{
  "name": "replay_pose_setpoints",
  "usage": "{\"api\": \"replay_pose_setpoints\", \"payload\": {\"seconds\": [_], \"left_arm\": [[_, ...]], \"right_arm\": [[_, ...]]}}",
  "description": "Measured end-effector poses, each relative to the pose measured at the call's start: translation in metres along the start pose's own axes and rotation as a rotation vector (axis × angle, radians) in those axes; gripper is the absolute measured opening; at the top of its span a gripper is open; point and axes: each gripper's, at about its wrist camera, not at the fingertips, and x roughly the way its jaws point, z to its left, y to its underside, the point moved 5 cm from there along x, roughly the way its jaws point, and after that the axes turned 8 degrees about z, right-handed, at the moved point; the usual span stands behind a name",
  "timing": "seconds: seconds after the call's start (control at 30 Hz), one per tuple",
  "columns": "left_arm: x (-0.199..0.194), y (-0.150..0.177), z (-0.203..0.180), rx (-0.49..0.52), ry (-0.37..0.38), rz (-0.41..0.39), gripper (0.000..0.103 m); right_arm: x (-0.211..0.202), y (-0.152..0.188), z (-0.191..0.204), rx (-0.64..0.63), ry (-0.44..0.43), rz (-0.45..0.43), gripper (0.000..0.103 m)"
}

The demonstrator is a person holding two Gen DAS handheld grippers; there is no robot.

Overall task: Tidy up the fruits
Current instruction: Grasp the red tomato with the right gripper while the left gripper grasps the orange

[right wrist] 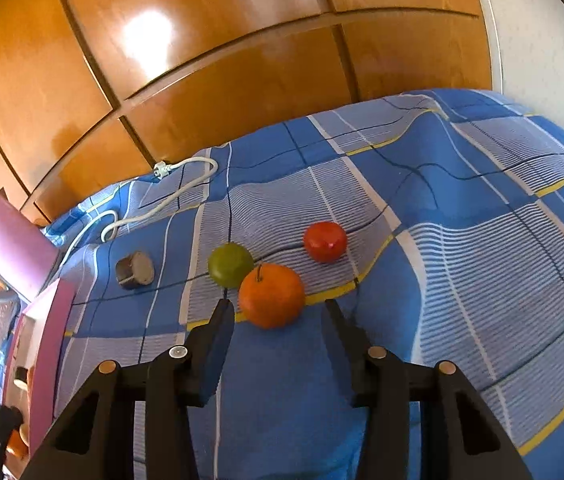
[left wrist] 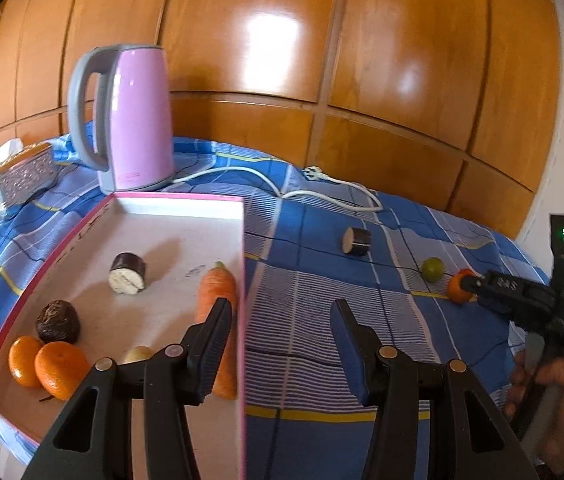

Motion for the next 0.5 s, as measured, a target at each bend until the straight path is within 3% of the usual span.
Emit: {"api": "replay_pose_setpoints", "payload": {"seconds": [0.3,0.5], "left_arm": [[0.021,-0.002,-0.028,0.063,0.043,0.055,0.052],[0.042,-0.010,-0.048,0.077,0.088,0.088,0.052]], "right_arm": [[0.006,-0.014,-0.006,0.052,-0.044,-0.013,0.047],[0.001,-0.027,-0.022,0.096,-0.025,-0.072,0.047]]}}
